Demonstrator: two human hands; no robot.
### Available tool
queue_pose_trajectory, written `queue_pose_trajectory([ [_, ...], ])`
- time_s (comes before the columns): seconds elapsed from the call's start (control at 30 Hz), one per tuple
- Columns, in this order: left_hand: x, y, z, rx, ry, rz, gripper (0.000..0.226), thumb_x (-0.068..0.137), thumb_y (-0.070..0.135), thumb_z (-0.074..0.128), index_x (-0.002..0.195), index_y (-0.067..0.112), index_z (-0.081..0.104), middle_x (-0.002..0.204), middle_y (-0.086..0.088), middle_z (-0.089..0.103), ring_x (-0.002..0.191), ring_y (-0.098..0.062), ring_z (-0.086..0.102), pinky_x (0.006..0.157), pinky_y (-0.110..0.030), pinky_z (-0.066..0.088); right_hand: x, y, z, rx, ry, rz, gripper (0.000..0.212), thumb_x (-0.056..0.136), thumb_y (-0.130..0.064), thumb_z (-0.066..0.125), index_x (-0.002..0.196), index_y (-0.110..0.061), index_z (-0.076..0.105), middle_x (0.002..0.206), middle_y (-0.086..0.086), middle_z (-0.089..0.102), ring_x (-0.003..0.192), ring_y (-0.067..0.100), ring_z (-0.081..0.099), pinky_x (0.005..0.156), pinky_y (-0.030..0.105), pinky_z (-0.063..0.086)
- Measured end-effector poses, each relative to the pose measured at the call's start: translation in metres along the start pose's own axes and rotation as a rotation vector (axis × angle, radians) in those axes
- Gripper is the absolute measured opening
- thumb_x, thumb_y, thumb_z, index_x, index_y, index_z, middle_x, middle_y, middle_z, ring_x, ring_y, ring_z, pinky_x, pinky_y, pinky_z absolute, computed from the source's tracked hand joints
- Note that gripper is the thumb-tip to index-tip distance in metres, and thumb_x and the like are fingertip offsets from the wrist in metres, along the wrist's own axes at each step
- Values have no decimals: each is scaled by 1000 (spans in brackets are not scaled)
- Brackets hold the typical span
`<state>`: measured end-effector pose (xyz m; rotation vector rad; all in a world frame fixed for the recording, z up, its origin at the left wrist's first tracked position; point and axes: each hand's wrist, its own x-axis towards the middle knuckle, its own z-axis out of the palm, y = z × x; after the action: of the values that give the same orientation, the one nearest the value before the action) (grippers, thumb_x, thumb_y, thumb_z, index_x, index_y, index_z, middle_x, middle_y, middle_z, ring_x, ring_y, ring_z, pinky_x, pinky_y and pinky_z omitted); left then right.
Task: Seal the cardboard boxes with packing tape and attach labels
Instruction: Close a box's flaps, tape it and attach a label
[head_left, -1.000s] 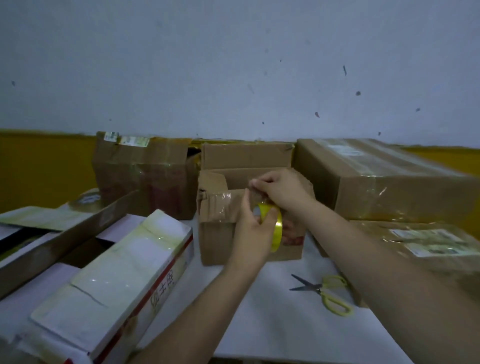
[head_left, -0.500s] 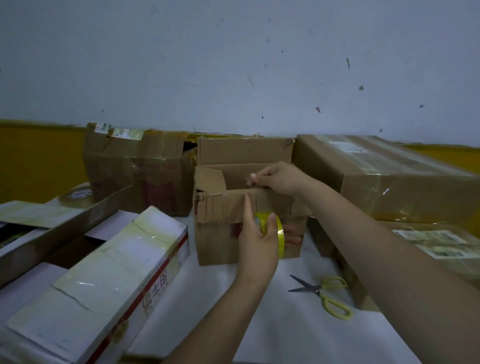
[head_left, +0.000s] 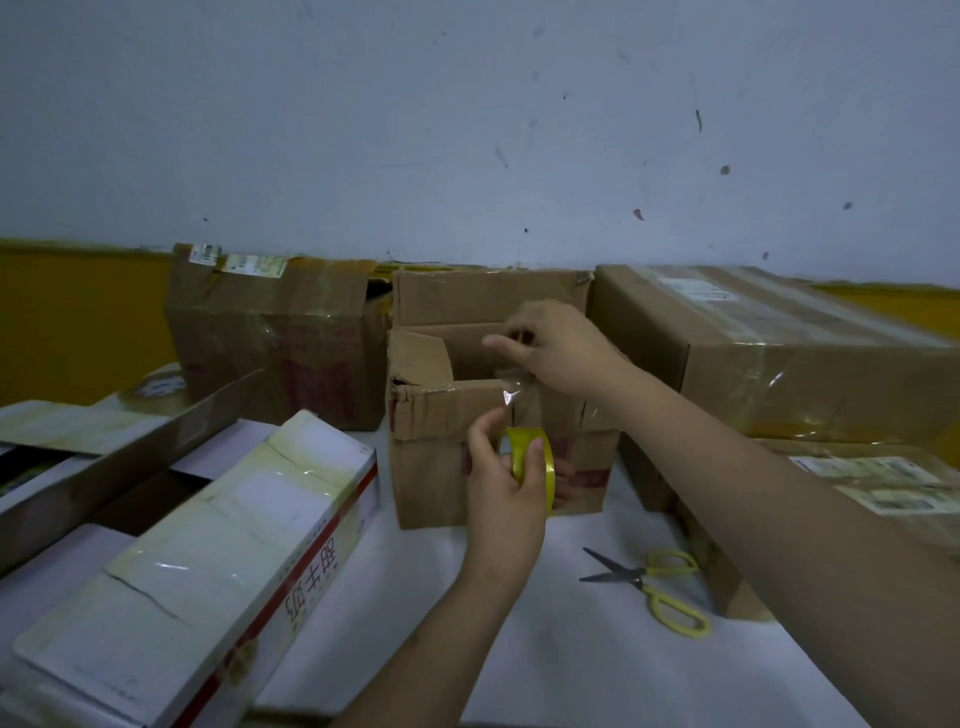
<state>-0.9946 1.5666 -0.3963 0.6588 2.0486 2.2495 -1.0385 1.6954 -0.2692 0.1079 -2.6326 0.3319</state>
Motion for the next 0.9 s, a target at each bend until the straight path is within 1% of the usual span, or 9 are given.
queue_pose_trajectory([
  [0.07, 0, -2, 0, -4, 20, -6, 37, 100, 33, 58, 127, 48, 38, 121, -6, 65, 98, -21, 72, 80, -42, 62, -11, -3, -2, -8, -74, -106, 45, 98, -59, 42, 79, -27, 67, 74, -7, 63, 69, 9, 57, 62, 33, 45],
  [0.13, 1, -4, 3, 9, 40, 15, 36, 100, 30, 59, 127, 41, 39, 121, -2, 64, 101, -16, 69, 79, -34, 62, -21, -3, 9, -184, -162, -170, 47, 99, -61, 34, 68, -31, 53, 64, -8, 55, 60, 7, 51, 56, 34, 42],
  [0.23, 5, -6, 6, -19, 93, -18, 37, 97, 31, 62, 125, 39, 40, 114, -1, 68, 95, -20, 71, 75, -38, 62, -22, 2, 27, -387, -78, -199, 57, 93, -69, 13, 76, -29, 48, 64, -8, 51, 60, 13, 53, 58, 37, 47],
  [0.3, 5, -11, 8, -28, 139, -102, 34, 97, 25, 64, 122, 31, 41, 108, -5, 69, 90, -23, 73, 71, -39, 62, -17, 3, 29, -427, -21, -194, 70, 87, -76, 1, 76, -27, 51, 63, -8, 50, 60, 14, 52, 55, 35, 41],
  [0.43, -10, -23, 4, -190, 94, -306, 28, 103, 17, 54, 125, 21, 36, 96, -16, 70, 57, -25, 71, 48, -29, 56, -6, 7, 33, -402, -20, -170, 82, 82, -74, -2, 86, -24, 63, 70, -4, 61, 67, 18, 61, 60, 36, 47],
  [0.53, -9, -23, 3, -217, 23, -340, 37, 104, 15, 51, 132, 27, 30, 97, -18, 70, 48, -20, 68, 43, -26, 52, -4, 11, 34, -362, -8, -179, 86, 82, -75, -5, 86, -25, 65, 72, -3, 62, 69, 18, 61, 61, 36, 47],
  [0.63, -4, -21, 1, -254, -4, -385, 40, 103, 13, 53, 134, 30, 33, 113, -19, 66, 57, -22, 72, 49, -28, 56, -5, 10, 32, -357, -20, -195, 82, 86, -72, -2, 88, -25, 66, 74, -3, 63, 70, 17, 59, 58, 34, 39],
  [0.77, 6, -30, -6, 31, 94, -264, 38, 92, 31, 71, 125, 30, 52, 115, -2, 64, 103, -24, 66, 90, -40, 55, -8, 9, 31, -361, -29, -187, 81, 87, -70, -1, 88, -24, 65, 74, -5, 60, 70, 18, 56, 59, 34, 37],
  [0.9, 17, -12, -11, -104, 195, -166, 22, 88, 40, 73, 103, 24, 68, 96, 8, 69, 93, -8, 64, 81, -24, 48, -8, 12, 34, -353, -27, -159, 79, 89, -70, 0, 84, -23, 63, 78, -1, 65, 78, 23, 63, 65, 38, 45],
])
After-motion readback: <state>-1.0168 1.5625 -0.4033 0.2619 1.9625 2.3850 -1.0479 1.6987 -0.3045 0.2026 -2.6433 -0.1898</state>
